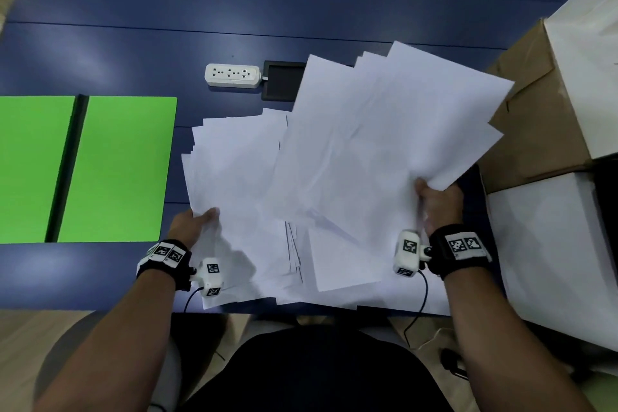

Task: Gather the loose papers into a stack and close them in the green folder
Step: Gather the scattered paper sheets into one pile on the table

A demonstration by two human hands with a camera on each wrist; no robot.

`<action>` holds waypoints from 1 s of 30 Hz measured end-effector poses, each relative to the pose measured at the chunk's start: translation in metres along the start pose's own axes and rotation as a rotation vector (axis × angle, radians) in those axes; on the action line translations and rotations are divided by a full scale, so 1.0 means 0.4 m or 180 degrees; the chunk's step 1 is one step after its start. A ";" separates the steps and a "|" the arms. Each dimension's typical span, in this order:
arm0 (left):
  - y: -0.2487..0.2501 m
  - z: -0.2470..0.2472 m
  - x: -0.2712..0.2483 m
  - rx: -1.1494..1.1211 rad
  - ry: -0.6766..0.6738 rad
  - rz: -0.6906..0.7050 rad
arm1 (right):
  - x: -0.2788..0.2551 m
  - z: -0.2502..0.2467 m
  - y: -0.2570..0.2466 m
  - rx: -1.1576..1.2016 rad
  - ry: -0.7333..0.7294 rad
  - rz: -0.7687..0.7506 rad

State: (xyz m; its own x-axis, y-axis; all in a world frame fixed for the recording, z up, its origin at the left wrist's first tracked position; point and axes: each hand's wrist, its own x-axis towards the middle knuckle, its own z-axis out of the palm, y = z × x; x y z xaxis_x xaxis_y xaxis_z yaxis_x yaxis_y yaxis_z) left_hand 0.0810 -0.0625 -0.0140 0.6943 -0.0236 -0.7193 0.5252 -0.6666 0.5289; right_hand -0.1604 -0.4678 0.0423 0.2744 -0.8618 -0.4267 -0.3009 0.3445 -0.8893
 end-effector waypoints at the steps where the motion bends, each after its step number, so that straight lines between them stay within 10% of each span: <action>1: 0.004 -0.006 0.002 0.0035 -0.0011 -0.0073 | -0.011 0.034 0.012 -0.0019 -0.0090 0.0047; 11: 0.008 -0.041 0.037 -0.0788 -0.0439 -0.0486 | -0.144 0.340 0.161 -0.0944 -0.1293 0.0595; 18: -0.103 -0.026 0.141 0.0227 -0.0053 0.0117 | -0.214 0.410 0.186 -0.1758 -0.0674 0.0572; 30: -0.068 -0.017 0.071 -0.0063 -0.0123 0.0258 | -0.294 0.471 0.175 -0.2230 -0.1771 0.0599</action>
State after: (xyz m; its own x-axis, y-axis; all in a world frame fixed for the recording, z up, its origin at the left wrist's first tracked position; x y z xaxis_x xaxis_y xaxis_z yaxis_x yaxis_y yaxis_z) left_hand 0.0899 -0.0399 -0.0459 0.7156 -0.1059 -0.6904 0.4778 -0.6466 0.5946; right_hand -0.0417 -0.2721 -0.0007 0.5106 -0.4479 -0.7339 -0.8209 -0.0002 -0.5711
